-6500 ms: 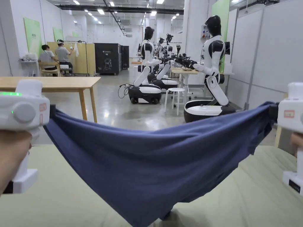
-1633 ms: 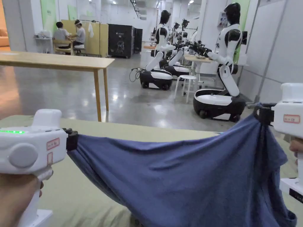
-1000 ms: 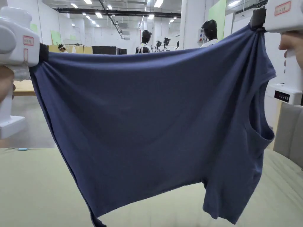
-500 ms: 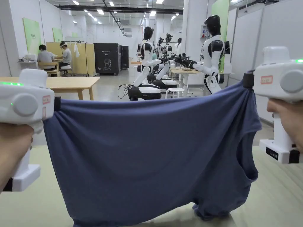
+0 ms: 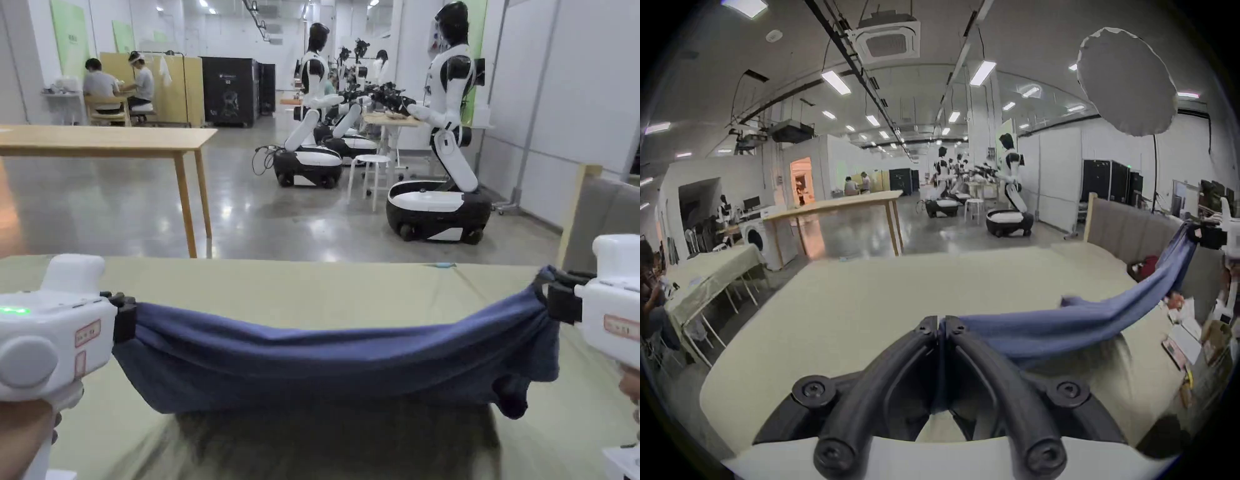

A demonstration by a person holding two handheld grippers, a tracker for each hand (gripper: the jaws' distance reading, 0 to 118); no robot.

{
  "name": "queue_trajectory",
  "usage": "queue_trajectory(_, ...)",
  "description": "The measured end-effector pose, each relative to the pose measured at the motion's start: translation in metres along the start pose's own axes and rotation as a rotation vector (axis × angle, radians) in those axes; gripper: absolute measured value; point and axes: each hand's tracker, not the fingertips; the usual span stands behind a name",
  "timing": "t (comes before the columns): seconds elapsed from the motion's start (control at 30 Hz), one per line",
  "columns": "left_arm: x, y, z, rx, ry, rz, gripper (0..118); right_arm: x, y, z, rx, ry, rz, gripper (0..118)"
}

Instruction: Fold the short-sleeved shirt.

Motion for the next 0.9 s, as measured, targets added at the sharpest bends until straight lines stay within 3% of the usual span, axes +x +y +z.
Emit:
queue_trajectory(0.13,0.0,-0.095,0.031,-0.156,-0.009,0.022,1,-0.011,-0.11,0.032,-0.149,-0.007,0.028,6)
queue_trajectory(0.27,-0.007,-0.179,0.039,-0.309,0.006,0.082,1,-0.014,-0.209,0.039,-0.324,-0.033,-0.003,6)
queue_trajectory(0.37,-0.009,-0.207,0.04,-0.316,-0.013,0.088,1,-0.01,-0.24,0.04,-0.352,-0.036,-0.062,6)
queue_trajectory(0.43,-0.006,-0.208,0.046,-0.284,-0.003,0.08,8,-0.009,-0.24,0.046,-0.325,-0.012,-0.107,7)
queue_trajectory(0.47,-0.002,-0.205,0.051,-0.271,0.026,0.07,23,-0.012,-0.235,0.051,-0.324,-0.021,-0.105,15)
queue_trajectory(0.5,0.001,-0.203,0.057,-0.255,0.032,0.066,68,-0.016,-0.229,0.057,-0.296,-0.059,-0.098,47)
queue_trajectory(0.53,0.009,-0.199,0.066,-0.217,0.036,0.044,102,-0.023,-0.221,0.066,-0.259,-0.068,-0.1,81)
queue_trajectory(0.57,0.016,-0.196,0.073,-0.143,0.025,0.004,117,-0.03,-0.213,0.074,-0.203,-0.037,-0.117,109)
queue_trajectory(0.6,0.03,-0.191,0.084,-0.056,0.017,-0.026,118,-0.039,-0.205,0.081,-0.137,-0.011,-0.136,118)
queue_trajectory(0.7,0.057,-0.186,0.085,-0.002,0.009,-0.063,118,-0.073,-0.188,0.084,-0.08,-0.009,-0.114,118)
queue_trajectory(0.83,0.087,-0.191,0.069,-0.093,0.008,-0.078,117,-0.118,-0.188,0.069,-0.083,-0.024,-0.056,118)
queue_trajectory(0.87,0.091,-0.194,0.065,-0.126,0.017,-0.085,112,-0.126,-0.19,0.067,-0.088,-0.013,-0.044,109)
queue_trajectory(0.9,0.092,-0.198,0.063,-0.128,0.006,-0.084,79,-0.133,-0.193,0.067,-0.09,-0.001,-0.029,72)
